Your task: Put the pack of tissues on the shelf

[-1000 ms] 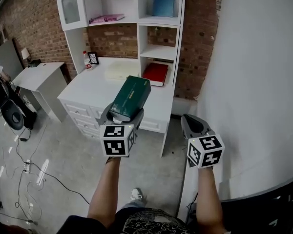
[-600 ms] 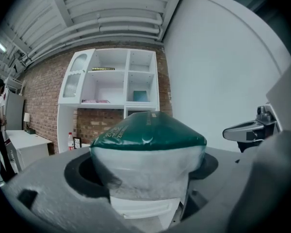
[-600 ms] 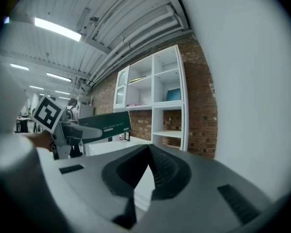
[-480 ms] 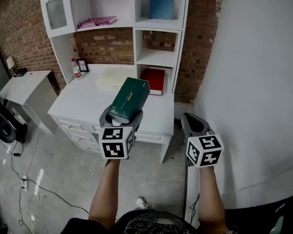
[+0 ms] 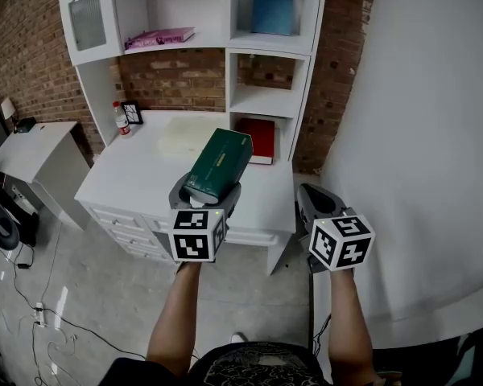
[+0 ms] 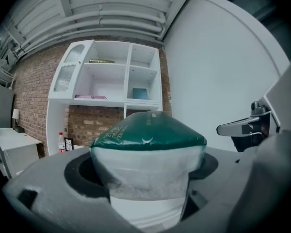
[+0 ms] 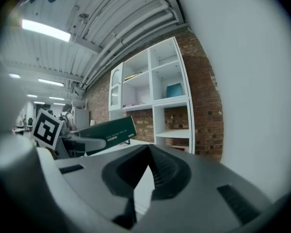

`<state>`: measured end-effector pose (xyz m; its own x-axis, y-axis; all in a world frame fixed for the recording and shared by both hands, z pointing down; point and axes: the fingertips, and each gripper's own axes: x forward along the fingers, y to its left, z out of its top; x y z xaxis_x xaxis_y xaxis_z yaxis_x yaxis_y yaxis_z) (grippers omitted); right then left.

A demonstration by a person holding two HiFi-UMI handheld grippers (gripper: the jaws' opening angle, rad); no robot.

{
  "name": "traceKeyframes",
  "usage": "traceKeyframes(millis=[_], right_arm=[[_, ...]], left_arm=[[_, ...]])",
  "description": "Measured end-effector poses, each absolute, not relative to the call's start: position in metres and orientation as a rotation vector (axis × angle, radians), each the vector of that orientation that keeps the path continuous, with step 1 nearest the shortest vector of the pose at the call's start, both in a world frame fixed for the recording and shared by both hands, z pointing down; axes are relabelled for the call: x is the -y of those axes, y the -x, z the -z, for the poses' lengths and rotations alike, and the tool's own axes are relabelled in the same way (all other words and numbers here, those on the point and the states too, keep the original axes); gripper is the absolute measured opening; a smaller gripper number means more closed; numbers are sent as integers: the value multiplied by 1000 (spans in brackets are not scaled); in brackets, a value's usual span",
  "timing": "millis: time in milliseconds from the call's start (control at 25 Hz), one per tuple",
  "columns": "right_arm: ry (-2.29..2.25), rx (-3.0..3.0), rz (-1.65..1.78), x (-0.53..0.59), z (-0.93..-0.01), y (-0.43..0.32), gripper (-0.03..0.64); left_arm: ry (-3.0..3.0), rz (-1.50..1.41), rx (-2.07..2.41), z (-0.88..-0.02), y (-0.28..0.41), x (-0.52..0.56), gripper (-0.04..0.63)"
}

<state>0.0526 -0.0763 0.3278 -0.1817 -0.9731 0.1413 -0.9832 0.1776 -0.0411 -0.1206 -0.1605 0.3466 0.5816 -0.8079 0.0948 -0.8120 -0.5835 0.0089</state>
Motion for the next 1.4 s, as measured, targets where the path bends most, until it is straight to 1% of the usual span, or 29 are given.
traceKeyframes(millis=[280,840,1400], right_arm=[[-1895,2462,-315,100,-325,-48,2],[-1890,2514,-330,157,-326,-69,2],[-1749,2606,-332,284,-332,-132,2]], left_arm=[[-2782,-130,1379,-343,120,185,456],[-2806,-148,1346,-344,94,240,456],[-2753,-195,1425,-347,23,362,456]])
